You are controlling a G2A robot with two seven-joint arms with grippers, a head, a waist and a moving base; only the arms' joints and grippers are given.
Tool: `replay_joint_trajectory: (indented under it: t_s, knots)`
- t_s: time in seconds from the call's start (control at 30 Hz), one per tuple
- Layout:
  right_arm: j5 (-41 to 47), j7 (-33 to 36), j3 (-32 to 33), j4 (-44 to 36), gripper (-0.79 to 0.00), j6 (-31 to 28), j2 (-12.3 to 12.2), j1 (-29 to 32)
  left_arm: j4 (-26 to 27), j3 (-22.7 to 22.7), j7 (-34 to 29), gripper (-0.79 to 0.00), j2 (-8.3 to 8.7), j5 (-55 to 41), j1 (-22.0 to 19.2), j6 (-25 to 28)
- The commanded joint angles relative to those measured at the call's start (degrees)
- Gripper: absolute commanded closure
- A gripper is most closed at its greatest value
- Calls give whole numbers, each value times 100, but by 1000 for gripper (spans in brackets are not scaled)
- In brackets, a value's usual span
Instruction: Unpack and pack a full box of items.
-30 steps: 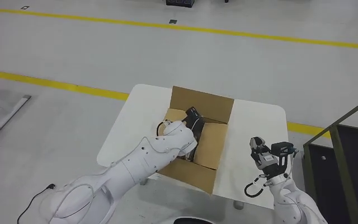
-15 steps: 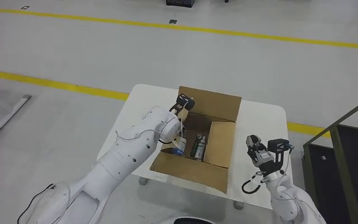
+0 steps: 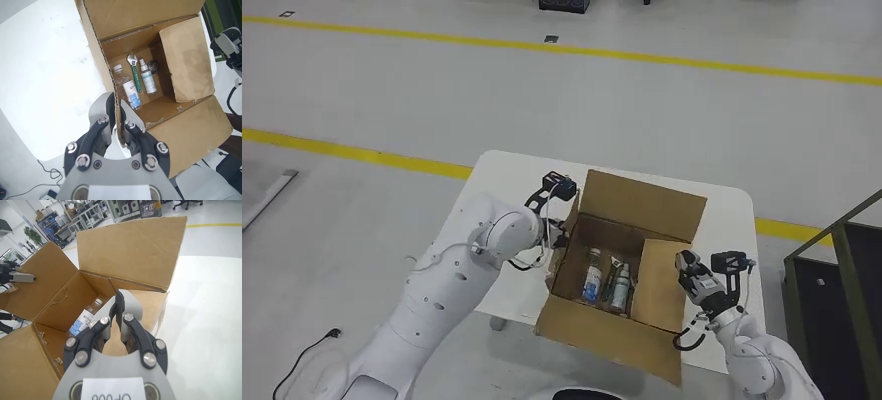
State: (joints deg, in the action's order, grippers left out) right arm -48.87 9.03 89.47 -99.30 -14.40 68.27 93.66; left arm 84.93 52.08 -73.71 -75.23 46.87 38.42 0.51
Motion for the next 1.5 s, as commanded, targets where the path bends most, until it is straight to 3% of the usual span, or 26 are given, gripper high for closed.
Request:
replay_joint_trajectory:
  t_s: [0.0,0.23,0.37,0.7,0.93,1.2,1.47]
  knots:
    - [-40,113,-14,44,0,-10,-6,-29,-89,45,-49,-785,16,12,41,-57]
    - [-167,163,-85,169,0,-25,-9,-42,-173,-22,-105,-785,61,757,71,-191]
    - [-445,-54,-143,249,0,76,-5,-13,-273,-161,-57,-785,91,1686,82,-345]
    - [-477,-248,-256,366,0,139,16,19,-733,-251,100,-785,86,2642,182,-605]
    - [-120,-404,-169,326,0,240,35,33,-955,-218,163,-785,39,2685,214,-622]
    - [110,-1037,459,-13,0,789,36,226,-629,171,500,-785,61,2711,155,-602]
    - [-250,-1002,475,383,0,670,29,475,114,632,823,-785,94,2300,282,-402]
